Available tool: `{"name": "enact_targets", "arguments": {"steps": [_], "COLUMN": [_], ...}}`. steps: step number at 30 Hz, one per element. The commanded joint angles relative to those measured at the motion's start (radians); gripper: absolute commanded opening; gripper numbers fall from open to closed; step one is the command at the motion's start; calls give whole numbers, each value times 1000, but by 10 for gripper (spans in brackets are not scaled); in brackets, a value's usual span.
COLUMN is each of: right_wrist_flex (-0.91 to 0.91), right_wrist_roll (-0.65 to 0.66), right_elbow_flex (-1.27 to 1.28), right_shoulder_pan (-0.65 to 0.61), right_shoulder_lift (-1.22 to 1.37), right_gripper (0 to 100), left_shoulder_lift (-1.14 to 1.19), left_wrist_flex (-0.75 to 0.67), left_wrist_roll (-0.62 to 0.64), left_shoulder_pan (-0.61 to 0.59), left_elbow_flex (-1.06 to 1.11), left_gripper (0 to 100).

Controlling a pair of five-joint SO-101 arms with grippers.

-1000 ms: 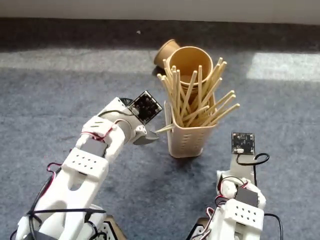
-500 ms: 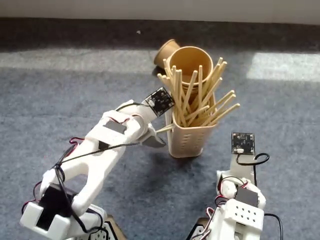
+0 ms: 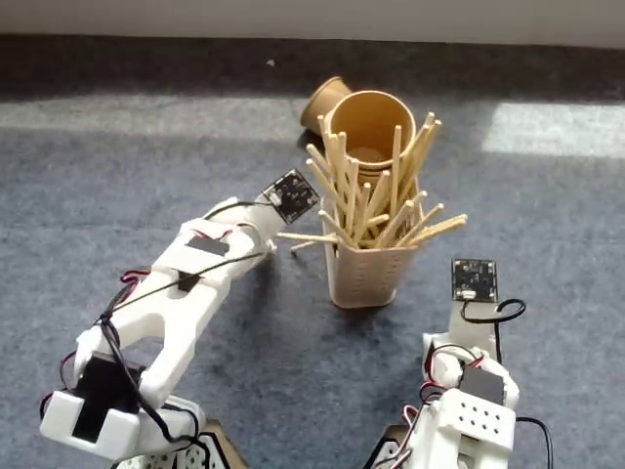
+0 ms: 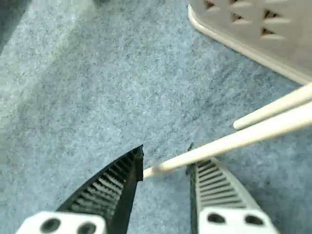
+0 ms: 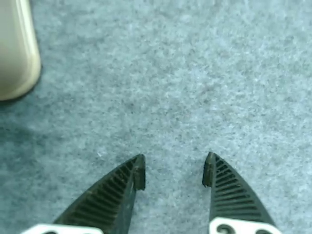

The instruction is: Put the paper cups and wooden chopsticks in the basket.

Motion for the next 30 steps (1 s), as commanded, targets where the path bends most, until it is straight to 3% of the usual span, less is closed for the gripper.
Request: {"name": "enact_targets", "arguments": {"steps": [1,5,14,20,26,30], "right_wrist_flex": [-12,-13,-13,-13,-13,-13], "right_wrist_roll": [-2,-2,-2,-2,-2,-2], "right_elbow_flex": [-2,-2,-4,-5,-4,-4], "right_shoulder_pan": [-13,-13,-13,-15,-15,-15], "right_shoulder_lift": [-8,-8,-8,-8,-8,-8], "right_gripper": [202,202,202,202,202,202], "left_shoulder_lift": [-7,-7,-7,-7,2,13], "left_wrist_flex": [-9,28,344,491,832,901], "left_wrist_roll": [-95,-103,-198,-21,8,-63], "left_shoulder_pan": [-15,-51,-311,-453,-418,-280], "left_elbow_flex": [-2,-27,-300,-619,-989,-951], "left_gripper": [118,116,116,116,120,199]}}
